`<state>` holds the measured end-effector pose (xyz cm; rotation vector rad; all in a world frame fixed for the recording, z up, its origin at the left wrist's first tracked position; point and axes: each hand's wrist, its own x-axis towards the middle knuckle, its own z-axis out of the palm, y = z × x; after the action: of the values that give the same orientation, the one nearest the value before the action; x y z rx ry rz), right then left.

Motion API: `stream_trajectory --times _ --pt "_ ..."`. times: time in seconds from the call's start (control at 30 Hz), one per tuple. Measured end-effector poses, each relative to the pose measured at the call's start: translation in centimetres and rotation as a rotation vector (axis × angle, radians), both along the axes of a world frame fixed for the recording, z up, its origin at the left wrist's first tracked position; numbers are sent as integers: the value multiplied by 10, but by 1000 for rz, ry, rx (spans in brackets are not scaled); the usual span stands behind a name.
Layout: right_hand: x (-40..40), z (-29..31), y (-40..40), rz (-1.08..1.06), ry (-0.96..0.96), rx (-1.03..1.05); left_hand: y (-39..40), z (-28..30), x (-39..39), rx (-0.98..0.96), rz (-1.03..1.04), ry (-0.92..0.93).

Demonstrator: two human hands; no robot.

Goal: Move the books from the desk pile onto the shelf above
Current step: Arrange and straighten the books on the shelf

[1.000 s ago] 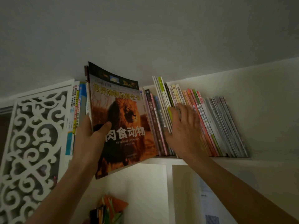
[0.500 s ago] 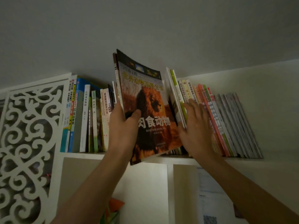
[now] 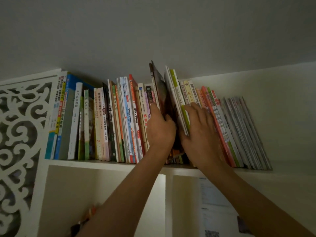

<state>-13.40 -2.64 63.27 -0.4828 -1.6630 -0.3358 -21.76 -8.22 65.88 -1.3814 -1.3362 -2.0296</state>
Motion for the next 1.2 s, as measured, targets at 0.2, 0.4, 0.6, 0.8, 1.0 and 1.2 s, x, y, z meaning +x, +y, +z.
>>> stream_trajectory --times 0.2,0.4,0.6,0.8,1.0,1.2 --pt "3 1 0 9 -5 7 16 -3 4 -141 322 136" --pt "10 3 1 8 -62 16 -3 -18 -15 -63 -126 212" --pt "13 2 1 79 -210 -87 -21 7 -34 -228 -388 97" --pt "23 6 3 34 -312 -96 -10 6 -40 -264 -249 222" --pt "15 3 -1 -103 -285 -50 -5 -7 -42 -248 -53 385" --pt "15 11 -9 -129 -250 -58 7 -23 -50 45 298 485"
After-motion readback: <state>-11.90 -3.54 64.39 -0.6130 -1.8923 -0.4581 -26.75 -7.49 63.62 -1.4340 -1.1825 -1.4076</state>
